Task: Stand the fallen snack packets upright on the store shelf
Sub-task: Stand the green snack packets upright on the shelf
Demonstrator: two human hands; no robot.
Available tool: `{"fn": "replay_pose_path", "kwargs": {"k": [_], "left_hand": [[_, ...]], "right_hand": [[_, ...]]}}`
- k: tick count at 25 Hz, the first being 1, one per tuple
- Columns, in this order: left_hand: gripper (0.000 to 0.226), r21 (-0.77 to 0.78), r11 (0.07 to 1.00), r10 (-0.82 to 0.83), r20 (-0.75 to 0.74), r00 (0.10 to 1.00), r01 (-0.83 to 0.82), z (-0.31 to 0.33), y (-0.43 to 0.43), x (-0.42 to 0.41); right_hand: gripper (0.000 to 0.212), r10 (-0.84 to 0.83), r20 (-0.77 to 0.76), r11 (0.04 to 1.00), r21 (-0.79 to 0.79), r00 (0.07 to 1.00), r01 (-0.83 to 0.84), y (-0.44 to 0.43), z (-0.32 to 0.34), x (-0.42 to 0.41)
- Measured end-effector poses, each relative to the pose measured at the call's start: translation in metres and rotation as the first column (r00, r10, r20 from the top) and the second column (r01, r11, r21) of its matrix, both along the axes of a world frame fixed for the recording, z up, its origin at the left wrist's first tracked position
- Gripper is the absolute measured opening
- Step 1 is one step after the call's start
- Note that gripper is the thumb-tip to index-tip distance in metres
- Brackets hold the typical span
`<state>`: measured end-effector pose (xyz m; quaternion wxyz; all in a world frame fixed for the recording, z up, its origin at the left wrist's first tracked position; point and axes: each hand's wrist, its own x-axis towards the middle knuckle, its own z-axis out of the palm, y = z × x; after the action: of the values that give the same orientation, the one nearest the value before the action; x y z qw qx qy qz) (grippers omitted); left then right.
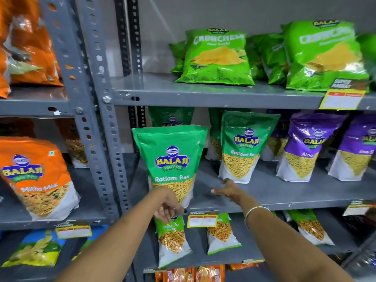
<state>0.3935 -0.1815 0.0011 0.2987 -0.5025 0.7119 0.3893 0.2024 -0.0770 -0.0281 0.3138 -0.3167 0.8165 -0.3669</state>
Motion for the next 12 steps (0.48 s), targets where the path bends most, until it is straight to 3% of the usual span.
{"fn": "replay_pose_path", "kwargs": {"k": [4,8,10,12], "left_hand": [[0.033,-0.020,0.999,-0.043,-0.336,0.941,0.038,0.007,0.028,-0.089],[0.039,-0.155,0.957,0.068,-0.699,0.712,-0.244,-0.010,0.028,-0.177],[0.054,-0.140,0.910,0.143,-0.777,0.613,-0.390,-0.024,0.022,-0.204],[0.052,-0.122,0.866,0.206,-0.796,0.569,-0.484,-0.035,0.020,-0.218]], "right_hand": [[0.111,-0.141,-0.053,0.990,-0.013,0.989,0.141,0.029,-0.012,-0.090],[0.100,-0.176,0.092,0.971,-0.150,0.980,0.188,0.047,-0.002,-0.157],[0.098,-0.088,0.144,0.970,-0.213,0.986,0.118,0.040,-0.004,-0.182],[0.106,0.013,0.154,0.977,-0.211,0.988,0.020,0.028,-0.011,-0.198]]}}
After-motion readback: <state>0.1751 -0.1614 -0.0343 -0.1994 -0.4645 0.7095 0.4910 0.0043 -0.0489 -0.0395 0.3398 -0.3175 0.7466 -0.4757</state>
